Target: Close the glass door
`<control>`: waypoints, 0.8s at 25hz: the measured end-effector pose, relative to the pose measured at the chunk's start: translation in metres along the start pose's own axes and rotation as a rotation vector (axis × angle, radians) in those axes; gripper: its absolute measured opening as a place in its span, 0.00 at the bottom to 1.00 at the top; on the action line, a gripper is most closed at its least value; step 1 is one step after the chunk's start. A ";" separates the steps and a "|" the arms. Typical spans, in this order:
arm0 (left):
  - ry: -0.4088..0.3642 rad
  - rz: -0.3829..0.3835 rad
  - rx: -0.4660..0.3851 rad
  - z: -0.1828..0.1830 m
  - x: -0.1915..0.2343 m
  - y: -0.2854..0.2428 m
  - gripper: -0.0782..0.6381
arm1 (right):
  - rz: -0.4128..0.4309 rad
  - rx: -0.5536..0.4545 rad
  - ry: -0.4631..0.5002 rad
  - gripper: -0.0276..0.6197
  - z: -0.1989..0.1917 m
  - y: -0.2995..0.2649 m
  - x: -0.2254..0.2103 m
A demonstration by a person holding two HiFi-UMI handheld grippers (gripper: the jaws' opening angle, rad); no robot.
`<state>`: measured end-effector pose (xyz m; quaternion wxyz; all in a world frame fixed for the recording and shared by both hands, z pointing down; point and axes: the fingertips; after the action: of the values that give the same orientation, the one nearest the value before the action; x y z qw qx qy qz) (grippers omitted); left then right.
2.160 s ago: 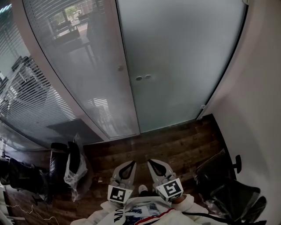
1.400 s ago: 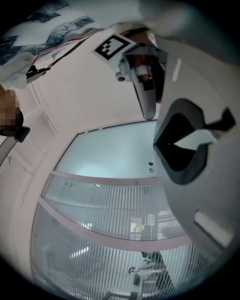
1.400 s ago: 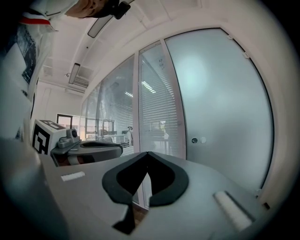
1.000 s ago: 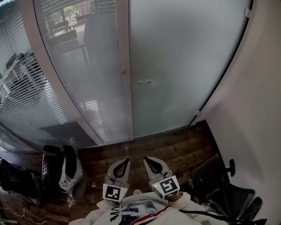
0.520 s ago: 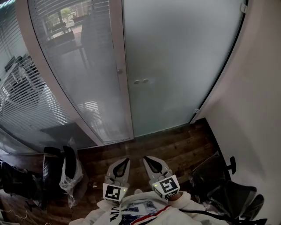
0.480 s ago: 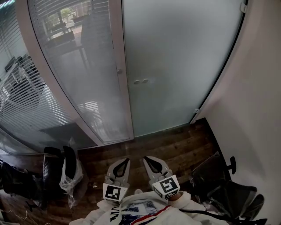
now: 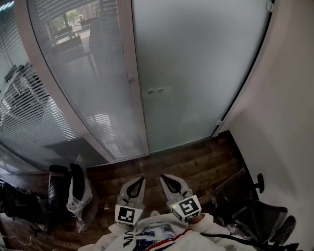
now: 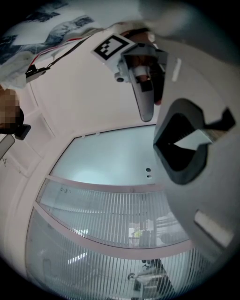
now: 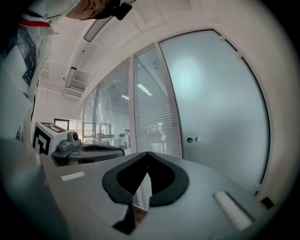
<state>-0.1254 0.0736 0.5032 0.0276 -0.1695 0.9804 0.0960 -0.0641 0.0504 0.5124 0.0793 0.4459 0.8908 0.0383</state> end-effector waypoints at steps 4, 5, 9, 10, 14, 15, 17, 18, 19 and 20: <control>0.001 -0.003 -0.002 -0.002 -0.004 -0.001 0.11 | 0.013 0.005 0.016 0.05 0.001 0.002 0.001; -0.001 -0.004 -0.003 -0.002 -0.004 -0.001 0.11 | 0.013 0.004 0.021 0.05 0.001 0.003 0.001; 0.000 -0.001 -0.009 0.000 -0.003 -0.002 0.11 | 0.009 -0.005 0.027 0.05 0.000 0.003 -0.002; 0.001 0.001 -0.008 0.000 -0.003 -0.002 0.11 | 0.009 -0.004 0.029 0.05 0.000 0.004 -0.002; 0.009 0.003 0.002 -0.002 -0.004 -0.004 0.11 | 0.002 0.006 0.026 0.05 0.000 0.004 -0.005; 0.008 0.003 0.002 -0.002 -0.004 -0.005 0.11 | -0.002 0.002 0.024 0.05 0.000 0.004 -0.007; 0.005 0.004 0.002 -0.003 -0.004 -0.007 0.11 | -0.007 0.003 0.021 0.05 0.000 0.005 -0.010; 0.005 0.005 0.002 -0.002 -0.005 -0.007 0.11 | -0.006 0.006 0.021 0.05 -0.001 0.007 -0.011; 0.005 0.006 0.002 -0.002 -0.006 -0.008 0.11 | -0.005 0.007 0.022 0.05 -0.001 0.007 -0.011; 0.005 0.006 0.002 -0.001 -0.007 -0.010 0.11 | -0.002 0.004 0.023 0.05 0.002 0.007 -0.012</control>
<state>-0.1157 0.0664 0.5032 0.0251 -0.1670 0.9811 0.0945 -0.0512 0.0450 0.5124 0.0682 0.4448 0.8921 0.0415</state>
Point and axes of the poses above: the fingertips, and each gripper's own axes: y backward along the fingers, x to its left, z out of its top, and after that the axes turned 12 degrees about -x, right-handed
